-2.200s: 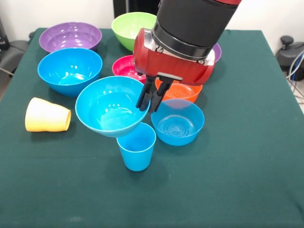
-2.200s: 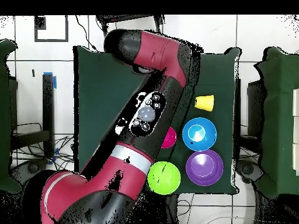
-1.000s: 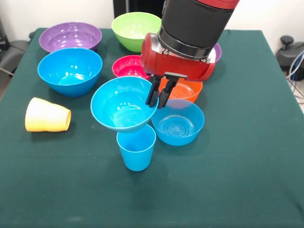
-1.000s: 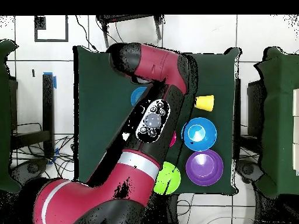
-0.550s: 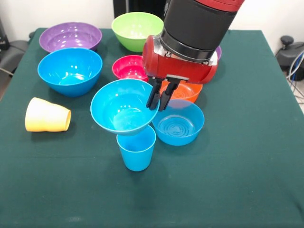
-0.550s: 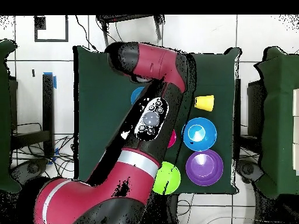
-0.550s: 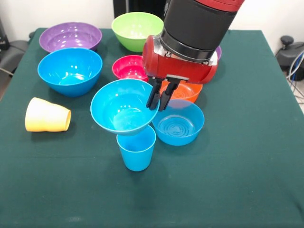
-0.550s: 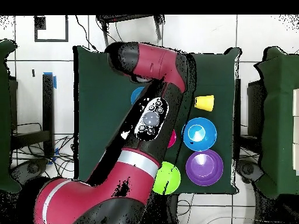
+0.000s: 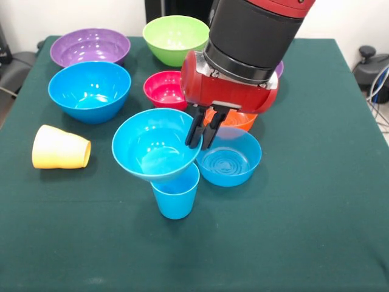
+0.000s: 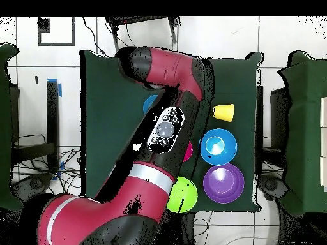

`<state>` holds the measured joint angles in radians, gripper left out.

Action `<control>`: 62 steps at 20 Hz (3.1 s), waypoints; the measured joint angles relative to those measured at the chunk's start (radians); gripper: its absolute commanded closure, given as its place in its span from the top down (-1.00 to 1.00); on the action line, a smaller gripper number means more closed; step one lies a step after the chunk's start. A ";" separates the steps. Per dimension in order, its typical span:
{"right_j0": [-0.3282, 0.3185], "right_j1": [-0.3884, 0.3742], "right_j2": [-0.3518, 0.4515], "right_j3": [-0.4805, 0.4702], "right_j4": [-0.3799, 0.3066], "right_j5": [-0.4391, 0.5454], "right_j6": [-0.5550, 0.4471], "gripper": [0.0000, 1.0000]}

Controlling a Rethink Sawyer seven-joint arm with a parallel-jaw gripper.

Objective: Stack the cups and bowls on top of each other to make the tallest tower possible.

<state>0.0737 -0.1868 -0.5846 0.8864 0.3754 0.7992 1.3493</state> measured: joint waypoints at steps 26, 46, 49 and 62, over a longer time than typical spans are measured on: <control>0.003 0.001 0.036 0.010 0.000 -0.164 0.000 -1.00; 0.031 0.001 0.024 0.031 0.000 -0.164 0.003 -1.00; 0.039 0.001 0.020 0.035 0.000 -0.164 0.008 -1.00; 0.062 0.002 -0.006 0.072 0.000 -0.164 0.029 -1.00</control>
<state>0.1357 -0.1849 -0.5902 0.9587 0.3752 0.6349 1.3785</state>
